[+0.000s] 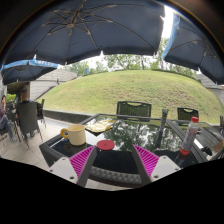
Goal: Pour water
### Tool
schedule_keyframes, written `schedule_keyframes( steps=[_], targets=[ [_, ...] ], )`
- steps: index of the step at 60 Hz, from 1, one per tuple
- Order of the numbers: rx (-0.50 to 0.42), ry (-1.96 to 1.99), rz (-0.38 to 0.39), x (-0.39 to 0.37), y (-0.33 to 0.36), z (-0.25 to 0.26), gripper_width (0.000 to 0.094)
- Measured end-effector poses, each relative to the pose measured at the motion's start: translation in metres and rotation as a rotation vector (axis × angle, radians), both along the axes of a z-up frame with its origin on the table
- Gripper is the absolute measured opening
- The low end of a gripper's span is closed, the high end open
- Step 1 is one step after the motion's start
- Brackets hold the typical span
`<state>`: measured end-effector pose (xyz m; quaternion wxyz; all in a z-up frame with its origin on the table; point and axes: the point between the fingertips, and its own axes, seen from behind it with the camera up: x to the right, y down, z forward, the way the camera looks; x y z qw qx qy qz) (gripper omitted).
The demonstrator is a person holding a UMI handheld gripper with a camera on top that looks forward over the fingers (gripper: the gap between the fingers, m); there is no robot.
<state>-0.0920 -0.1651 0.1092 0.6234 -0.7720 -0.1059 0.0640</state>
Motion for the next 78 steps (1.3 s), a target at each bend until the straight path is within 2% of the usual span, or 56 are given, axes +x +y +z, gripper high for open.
schedule_keyframes(
  steps=[9, 14, 23, 37, 42, 52, 57, 61, 66, 72, 78],
  targets=[
    [-0.02, 0.022, 0.045, -0.003, -0.002, 0.01, 0.0757],
    [0.002, 0.03, 0.036, 0.017, 0.004, 0.031, 0.0749],
    [0.03, 0.011, -0.099, 0.104, 0.022, 0.045, 0.0745],
    [0.04, 0.081, -0.344, 0.281, 0.064, 0.041, 0.0739],
    [0.039, 0.067, -0.359, 0.318, 0.097, 0.028, 0.0739],
    [0.056, 0.077, -0.325, 0.343, 0.163, 0.01, 0.0739],
    [0.09, 0.067, -0.284, 0.336, 0.185, 0.011, 0.0687],
    [0.099, 0.039, -0.261, 0.329, 0.191, 0.008, 0.052],
    [0.137, 0.033, -0.293, 0.334, 0.197, 0.012, 0.0496],
    [0.168, 0.024, -0.338, 0.339, 0.197, 0.013, 0.0421],
    [0.163, 0.023, -0.358, 0.336, 0.197, 0.01, 0.0354]
  ],
)
